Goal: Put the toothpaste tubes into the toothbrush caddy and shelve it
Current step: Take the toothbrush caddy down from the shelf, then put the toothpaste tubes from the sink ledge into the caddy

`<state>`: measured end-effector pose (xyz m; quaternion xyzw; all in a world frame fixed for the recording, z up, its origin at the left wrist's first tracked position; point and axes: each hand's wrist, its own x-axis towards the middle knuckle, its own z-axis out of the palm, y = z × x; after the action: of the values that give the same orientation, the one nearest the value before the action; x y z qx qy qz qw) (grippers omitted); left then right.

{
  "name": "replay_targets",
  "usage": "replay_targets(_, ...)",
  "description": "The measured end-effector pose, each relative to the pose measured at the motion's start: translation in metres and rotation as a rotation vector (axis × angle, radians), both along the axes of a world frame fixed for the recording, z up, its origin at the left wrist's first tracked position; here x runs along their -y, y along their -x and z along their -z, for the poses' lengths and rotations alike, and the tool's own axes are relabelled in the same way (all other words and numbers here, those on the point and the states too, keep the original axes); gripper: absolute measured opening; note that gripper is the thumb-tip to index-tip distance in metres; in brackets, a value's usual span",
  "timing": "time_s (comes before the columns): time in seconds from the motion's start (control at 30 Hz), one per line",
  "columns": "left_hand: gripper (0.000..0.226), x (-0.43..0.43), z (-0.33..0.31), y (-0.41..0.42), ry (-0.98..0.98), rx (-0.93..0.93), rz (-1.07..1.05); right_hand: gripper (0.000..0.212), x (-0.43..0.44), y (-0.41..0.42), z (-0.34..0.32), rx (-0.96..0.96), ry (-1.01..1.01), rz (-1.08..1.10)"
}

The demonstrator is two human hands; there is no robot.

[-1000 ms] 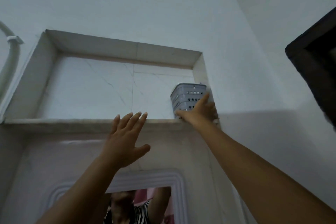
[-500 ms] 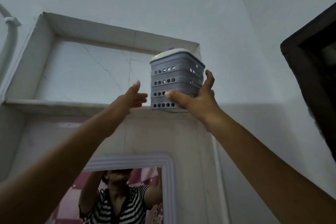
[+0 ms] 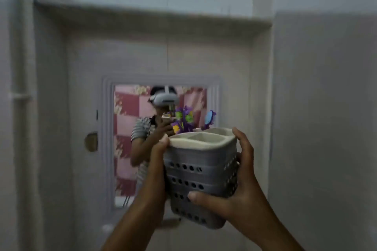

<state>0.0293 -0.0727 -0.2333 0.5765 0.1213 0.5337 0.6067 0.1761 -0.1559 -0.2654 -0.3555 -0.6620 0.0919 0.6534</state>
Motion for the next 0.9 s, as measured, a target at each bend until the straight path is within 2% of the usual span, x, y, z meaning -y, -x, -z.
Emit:
replay_targets(0.1,0.049,-0.011,0.081,0.007,0.156,-0.161,-0.077,0.123,-0.010,0.005,0.080,-0.025,0.085,0.050)
replay_targets(0.2,0.037,-0.017,0.156,0.021,0.326,-0.341,-0.099,0.114,-0.010,0.009,0.159,-0.057,0.284,0.067)
replay_targets(0.3,0.034,-0.005,0.215,0.049,0.248,-0.560,-0.056,0.108,0.001,0.006,0.244,-0.090,0.437,0.161)
replay_targets(0.37,0.027,0.001,0.245,0.073,0.221,-0.649,-0.080,0.108,0.009,0.000,0.290,-0.184,0.513,0.282)
replay_targets(0.43,0.024,0.002,0.269,0.094,0.310,-0.679,-0.155,0.100,0.011,-0.014,0.326,-0.259,0.525,0.362)
replay_targets(0.53,0.022,0.000,0.298,0.116,0.375,-0.764,-0.287,0.106,0.015,-0.034,0.359,-0.263,0.527,0.447)
replay_targets(0.63,0.023,-0.016,0.327,0.121,0.288,-0.881,-0.344,0.111,0.017,-0.038,0.387,-0.198,0.513,0.496)
replay_targets(0.73,0.023,-0.040,0.349,0.107,0.111,-1.083,-0.325,0.115,0.021,-0.030,0.419,-0.137,0.545,0.505)
replay_targets(0.9,0.029,-0.085,0.378,0.065,-0.326,-1.388,-0.325,0.113,0.018,-0.017,0.456,-0.146,0.607,0.457)
